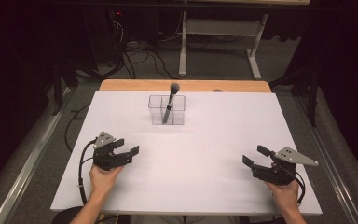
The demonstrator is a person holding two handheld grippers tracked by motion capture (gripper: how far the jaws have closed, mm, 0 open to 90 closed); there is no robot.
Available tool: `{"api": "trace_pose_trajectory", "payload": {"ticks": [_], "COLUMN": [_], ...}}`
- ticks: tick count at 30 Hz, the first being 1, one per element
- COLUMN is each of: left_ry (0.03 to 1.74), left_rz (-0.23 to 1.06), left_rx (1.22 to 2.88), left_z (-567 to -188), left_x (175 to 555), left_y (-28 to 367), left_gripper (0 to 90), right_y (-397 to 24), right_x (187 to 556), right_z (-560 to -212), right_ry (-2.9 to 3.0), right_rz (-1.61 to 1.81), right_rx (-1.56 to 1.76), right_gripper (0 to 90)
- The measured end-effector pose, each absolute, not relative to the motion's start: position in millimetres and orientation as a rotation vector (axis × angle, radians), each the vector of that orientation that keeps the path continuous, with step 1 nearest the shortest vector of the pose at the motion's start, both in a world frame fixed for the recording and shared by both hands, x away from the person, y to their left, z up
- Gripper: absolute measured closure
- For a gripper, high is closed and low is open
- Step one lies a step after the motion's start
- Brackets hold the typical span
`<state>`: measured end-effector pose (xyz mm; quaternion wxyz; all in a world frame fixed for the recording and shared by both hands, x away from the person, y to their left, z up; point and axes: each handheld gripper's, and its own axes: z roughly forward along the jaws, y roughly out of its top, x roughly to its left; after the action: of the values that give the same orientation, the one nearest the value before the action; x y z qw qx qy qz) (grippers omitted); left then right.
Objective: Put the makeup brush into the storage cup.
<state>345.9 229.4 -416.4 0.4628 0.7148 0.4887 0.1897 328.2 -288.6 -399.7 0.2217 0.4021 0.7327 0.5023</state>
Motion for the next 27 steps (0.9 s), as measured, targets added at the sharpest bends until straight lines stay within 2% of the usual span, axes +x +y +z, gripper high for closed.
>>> {"api": "trace_pose_trajectory", "payload": {"ticks": [27], "left_ry": [1.187], "left_rz": [0.453], "left_rx": [1.735], "left_z": [-415.2], "left_x": [343.4], "left_y": [229.3], "left_gripper": [28.4], "right_y": [-290.3], "right_x": [330.5], "right_z": [-401.0], "right_ry": [2.028], "right_rz": [1.382], "right_rx": [1.137], "right_gripper": [26.6]}}
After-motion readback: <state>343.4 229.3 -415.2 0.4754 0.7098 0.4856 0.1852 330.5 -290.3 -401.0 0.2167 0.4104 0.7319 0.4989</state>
